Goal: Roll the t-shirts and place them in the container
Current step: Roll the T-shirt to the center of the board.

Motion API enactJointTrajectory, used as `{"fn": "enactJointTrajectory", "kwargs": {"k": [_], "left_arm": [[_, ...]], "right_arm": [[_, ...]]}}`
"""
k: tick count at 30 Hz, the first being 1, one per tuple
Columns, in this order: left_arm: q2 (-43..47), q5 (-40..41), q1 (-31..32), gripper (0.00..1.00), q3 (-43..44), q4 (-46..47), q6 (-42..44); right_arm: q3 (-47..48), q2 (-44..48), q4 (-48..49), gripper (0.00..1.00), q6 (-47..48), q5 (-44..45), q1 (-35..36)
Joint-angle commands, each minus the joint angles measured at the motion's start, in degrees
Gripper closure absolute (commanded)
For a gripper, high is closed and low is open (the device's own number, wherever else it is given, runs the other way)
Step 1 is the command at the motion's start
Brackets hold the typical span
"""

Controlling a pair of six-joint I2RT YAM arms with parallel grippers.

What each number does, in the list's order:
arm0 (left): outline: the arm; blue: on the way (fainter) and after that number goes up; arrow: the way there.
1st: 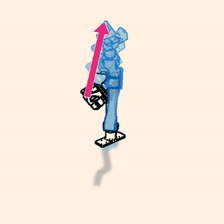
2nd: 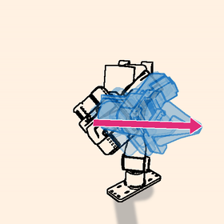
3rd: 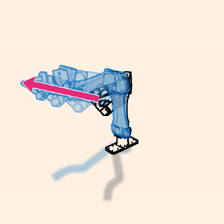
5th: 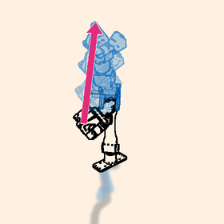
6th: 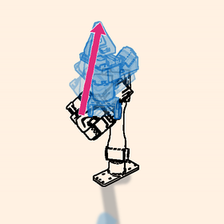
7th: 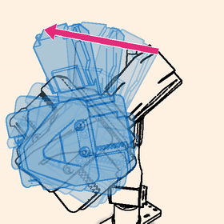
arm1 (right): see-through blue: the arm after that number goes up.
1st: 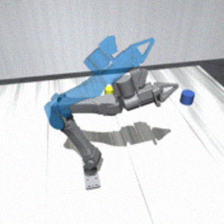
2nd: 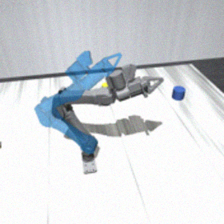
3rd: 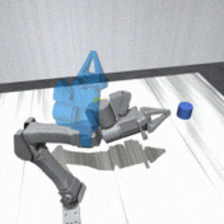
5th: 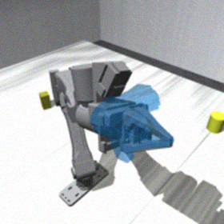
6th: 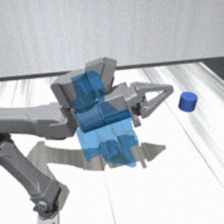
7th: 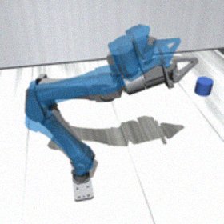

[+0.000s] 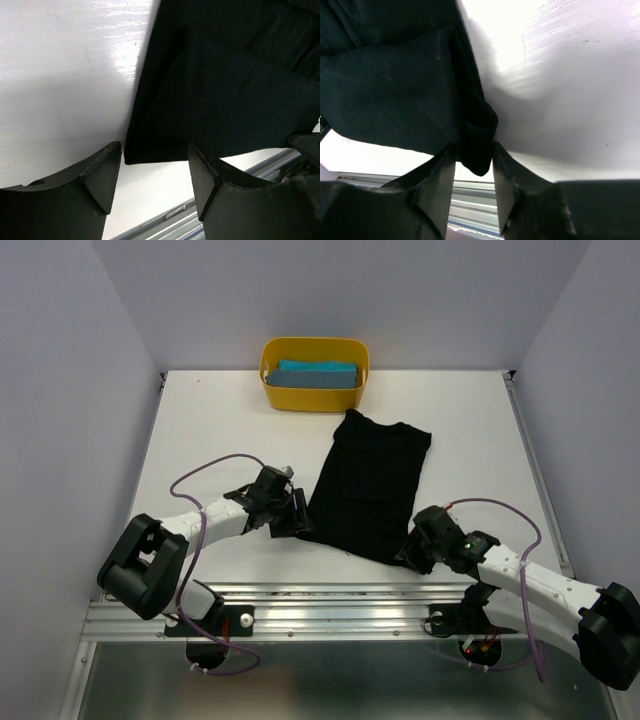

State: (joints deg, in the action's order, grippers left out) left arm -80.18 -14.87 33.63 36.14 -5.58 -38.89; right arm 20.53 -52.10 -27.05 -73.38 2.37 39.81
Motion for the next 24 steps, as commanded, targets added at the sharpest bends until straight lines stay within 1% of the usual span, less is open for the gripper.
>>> {"fn": "enactJointTrajectory", "kwargs": {"k": [1,6,7,9,10,11,13,16,20,24], "left_arm": [[0.38,0.55,-0.14,0.37,-0.81,-1.27,0.92],[0.03,0.02,-0.05,0.59,-0.55,-1.27,1.28],[0.03,-0.07,-0.05,0.71,-0.46,-1.27,1.36],[0.29,0.11,-0.05,0.92,0.07,-1.97,1.37],[0.38,0.28,-0.05,1.0,0.85,-2.24,1.45],[0.64,0.54,-0.05,1.0,1.3,-3.28,1.54],[1.6,1.51,0.03,1.0,3.05,-4.52,1.54],[2.4,2.48,-0.23,1.0,5.42,-7.15,1.63],[0.91,2.31,-0.32,1.0,8.85,-8.74,2.07],[0.2,2.3,-0.49,1.0,10.52,-9.18,1.89]], "right_arm": [[-0.23,0.15,-0.64,0.64,-0.62,0.09,-0.09],[0.03,0.15,-0.55,0.78,-0.62,0.44,-0.09],[0.38,-0.02,-0.64,0.83,-0.45,0.62,-0.09],[0.73,-0.11,-0.55,0.88,-0.18,0.7,-0.09],[1.08,-0.11,-0.64,0.91,0.08,0.7,-0.09],[1.87,-0.2,-1.33,0.96,0.17,1.05,-0.09],[3.01,0.06,-2.39,0.99,0.26,1.84,-0.09],[5.3,0.85,-5.11,0.99,0.34,3.95,-0.09],[6.01,0.6,-5.56,0.99,0.61,4.48,-0.09],[6.71,0.15,-6.35,0.99,0.7,4.83,-0.09]]}}
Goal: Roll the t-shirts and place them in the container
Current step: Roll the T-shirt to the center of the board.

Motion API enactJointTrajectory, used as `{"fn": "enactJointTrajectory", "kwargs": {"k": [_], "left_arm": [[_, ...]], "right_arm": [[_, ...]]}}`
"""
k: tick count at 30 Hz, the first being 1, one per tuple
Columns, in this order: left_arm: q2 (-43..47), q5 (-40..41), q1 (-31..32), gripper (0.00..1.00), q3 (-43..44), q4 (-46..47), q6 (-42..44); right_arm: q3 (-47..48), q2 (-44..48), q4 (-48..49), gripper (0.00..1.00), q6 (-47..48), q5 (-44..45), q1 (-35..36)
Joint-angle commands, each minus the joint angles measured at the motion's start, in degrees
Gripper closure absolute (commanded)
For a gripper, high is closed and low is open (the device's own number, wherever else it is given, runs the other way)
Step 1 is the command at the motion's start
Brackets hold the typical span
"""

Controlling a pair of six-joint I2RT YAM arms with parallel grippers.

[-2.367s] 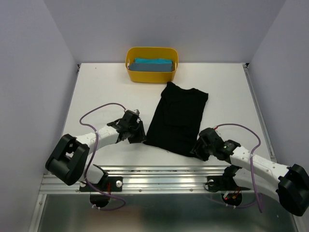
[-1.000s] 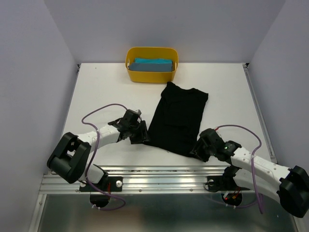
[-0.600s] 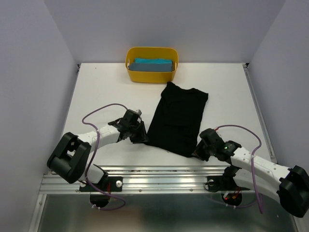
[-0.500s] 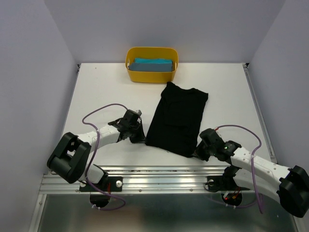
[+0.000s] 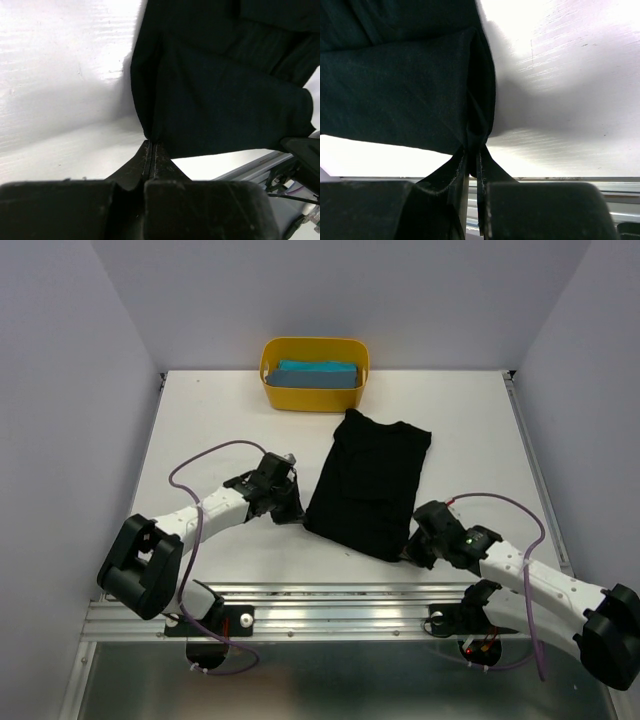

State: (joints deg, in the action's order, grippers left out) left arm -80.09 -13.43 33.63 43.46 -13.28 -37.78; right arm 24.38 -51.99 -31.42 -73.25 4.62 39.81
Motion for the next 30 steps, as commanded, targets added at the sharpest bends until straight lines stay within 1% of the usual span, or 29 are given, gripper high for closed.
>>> {"fn": "enactJointTrajectory", "kwargs": {"k": [1,10,15,19,20,22,23,24,25,26,28,30], "left_arm": [[0.11,0.86,-0.49,1.0,3.56,-1.57,0.69],[-1.64,0.6,-1.19,1.0,7.77,-1.93,0.25],[-3.05,0.25,-1.37,1.0,9.44,-1.58,0.25],[-4.1,-0.45,-1.63,1.0,10.32,-0.43,-0.19],[-4.37,-0.54,-1.63,1.0,10.59,-0.26,-0.19],[-4.98,-0.89,-1.63,1.0,10.94,0.01,-0.19],[-5.16,-0.9,-1.63,1.0,10.94,0.09,-0.19],[-5.33,-1.07,-1.63,1.0,10.94,0.09,-0.19],[-5.33,-1.24,-1.63,1.0,10.85,0.18,-0.19],[-5.25,-1.25,-1.55,1.0,10.77,0.18,-0.1],[-5.16,-1.25,-1.63,1.0,10.42,0.01,-0.01],[-4.72,-1.33,-1.55,1.0,9.98,0.09,-0.1]], "right_arm": [[3.04,-0.04,-2.5,0.99,0.74,2.76,-0.09],[6.2,-1.54,-4.79,0.99,2.41,5.48,-0.09],[6.82,-2.33,-5.06,0.97,2.85,6.62,-0.09],[6.73,-2.42,-5.14,0.92,3.55,6.63,-0.61],[6.91,-2.42,-5.14,0.86,3.82,6.63,-0.61],[7.87,-2.68,-5.41,0.78,5.31,6.63,-0.61],[8.31,-3.38,-6.1,0.65,5.92,6.63,-0.61],[8.75,-3.82,-6.46,0.59,6.71,6.54,-0.61],[9.88,-4.35,-7.16,0.48,8.63,6.28,-0.61],[10.42,-5.57,-7.25,0.42,9.87,5.23,-0.61],[11.73,-6.89,-9.17,0.32,14.08,3.91,-0.61],[12.27,-7.78,-11.02,0.3,15.77,4.08,-0.61]]}}
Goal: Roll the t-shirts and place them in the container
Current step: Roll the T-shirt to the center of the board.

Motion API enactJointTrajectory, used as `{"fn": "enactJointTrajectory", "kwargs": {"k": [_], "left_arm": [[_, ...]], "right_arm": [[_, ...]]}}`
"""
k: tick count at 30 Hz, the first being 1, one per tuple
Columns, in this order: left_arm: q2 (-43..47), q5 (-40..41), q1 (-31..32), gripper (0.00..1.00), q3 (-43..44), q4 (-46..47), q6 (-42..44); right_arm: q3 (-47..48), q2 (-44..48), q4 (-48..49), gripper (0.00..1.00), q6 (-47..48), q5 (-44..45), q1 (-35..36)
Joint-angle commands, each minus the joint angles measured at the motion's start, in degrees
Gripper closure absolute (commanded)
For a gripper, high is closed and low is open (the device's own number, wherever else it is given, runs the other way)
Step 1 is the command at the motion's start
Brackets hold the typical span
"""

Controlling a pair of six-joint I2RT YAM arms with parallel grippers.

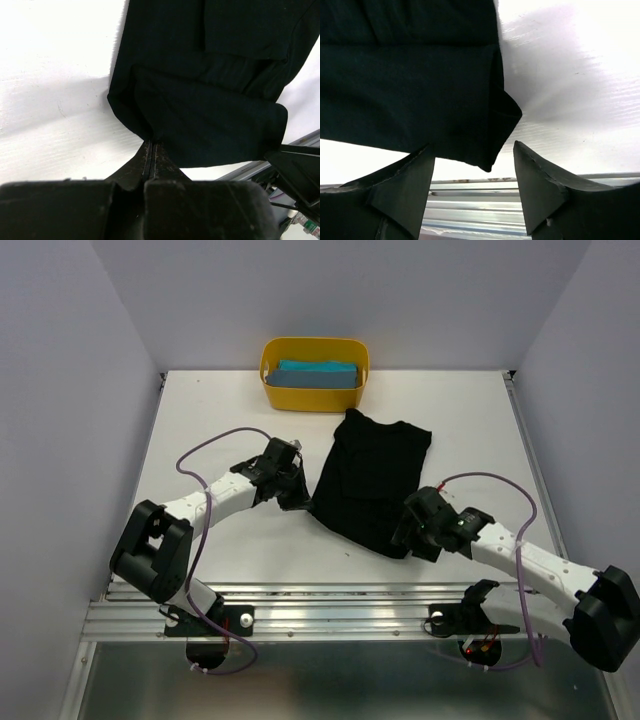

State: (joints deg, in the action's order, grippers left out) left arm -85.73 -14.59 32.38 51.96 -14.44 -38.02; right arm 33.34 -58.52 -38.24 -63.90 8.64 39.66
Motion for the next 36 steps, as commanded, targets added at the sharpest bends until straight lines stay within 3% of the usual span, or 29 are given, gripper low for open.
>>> {"fn": "enactJointTrajectory", "kwargs": {"k": [1,6,15,19,20,23,32,36], "left_arm": [[1.09,-0.35,-0.3,1.0,0.95,1.51,0.05],[1.1,-0.44,-0.3,1.0,0.68,1.96,-0.21],[2.15,0.26,-0.39,1.0,0.33,1.43,-0.04],[2.5,0.53,-0.39,1.0,0.15,1.34,0.05],[2.59,0.44,-0.39,1.0,0.15,1.34,0.05],[2.85,0.44,-0.39,1.0,-0.19,1.34,-0.04],[3.56,0.44,-0.39,1.0,-1.16,1.6,0.05],[3.56,0.18,-0.39,1.0,-1.16,1.69,-0.04]], "right_arm": [[3.39,-0.9,-5.78,0.29,7.11,0.58,-0.46],[5.76,2.01,-5.62,0.3,9.67,2.08,-0.46],[10.16,-2.74,-5.01,0.38,13.89,4.27,-0.46],[10.87,-3.53,-2.72,0.54,13.19,4.63,-0.46],[11.04,-3.96,-1.76,0.67,12.75,4.98,-0.46],[9.74,-6.07,0.26,0.84,10.82,8.22,-0.46],[5.06,-16.53,5.72,0.92,8.7,6.91,-0.46],[7.52,-13.21,3.35,0.92,9.67,8.66,-0.46]]}}
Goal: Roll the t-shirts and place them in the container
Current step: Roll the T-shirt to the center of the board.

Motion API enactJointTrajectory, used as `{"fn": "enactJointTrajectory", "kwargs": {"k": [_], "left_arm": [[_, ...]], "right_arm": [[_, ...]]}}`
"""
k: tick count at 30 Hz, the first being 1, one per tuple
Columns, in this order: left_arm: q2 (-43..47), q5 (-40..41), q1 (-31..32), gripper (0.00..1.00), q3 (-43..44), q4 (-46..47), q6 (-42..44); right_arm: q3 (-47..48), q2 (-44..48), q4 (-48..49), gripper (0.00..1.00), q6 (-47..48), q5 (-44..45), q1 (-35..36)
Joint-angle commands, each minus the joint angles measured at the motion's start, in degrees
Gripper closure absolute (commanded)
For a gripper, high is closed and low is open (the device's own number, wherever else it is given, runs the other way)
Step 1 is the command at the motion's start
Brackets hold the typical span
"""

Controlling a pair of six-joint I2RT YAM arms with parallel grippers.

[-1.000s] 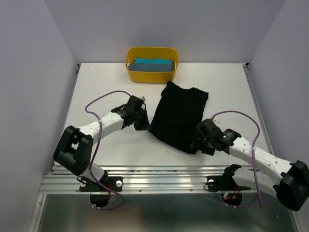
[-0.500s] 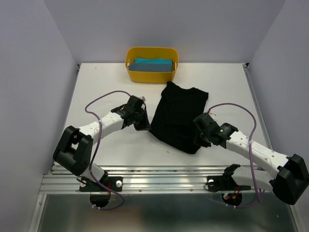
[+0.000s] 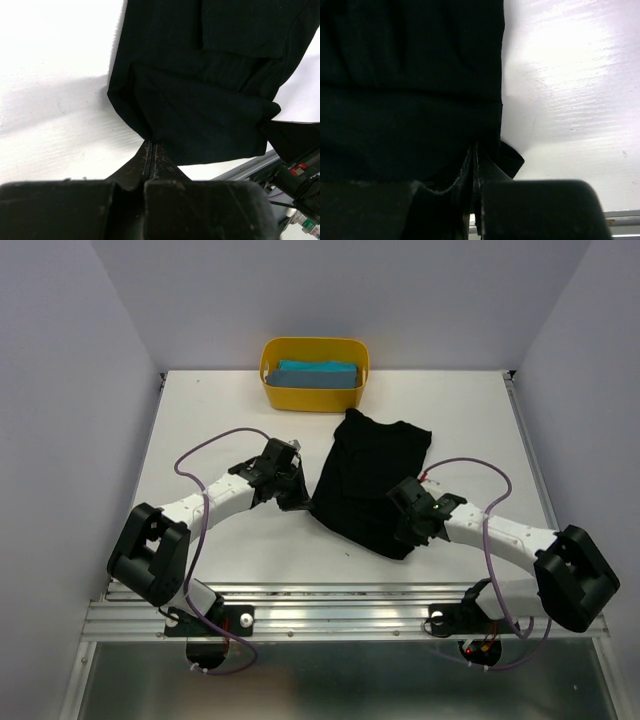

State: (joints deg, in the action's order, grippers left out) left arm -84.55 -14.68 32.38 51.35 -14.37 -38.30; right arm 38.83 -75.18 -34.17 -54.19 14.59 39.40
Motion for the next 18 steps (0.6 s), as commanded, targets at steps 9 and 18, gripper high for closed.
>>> {"fn": "enactJointTrajectory", "kwargs": {"k": [9,18], "left_arm": [[2.73,0.96,-0.39,1.0,-0.9,1.89,-0.02],[2.64,0.79,-0.39,1.0,-1.96,1.89,-0.19]], "right_arm": [[0.66,14.43,-9.42,0.87,-4.06,1.42,-0.2],[-14.3,32.54,-0.99,0.49,-22.79,-7.38,-0.2]]}}
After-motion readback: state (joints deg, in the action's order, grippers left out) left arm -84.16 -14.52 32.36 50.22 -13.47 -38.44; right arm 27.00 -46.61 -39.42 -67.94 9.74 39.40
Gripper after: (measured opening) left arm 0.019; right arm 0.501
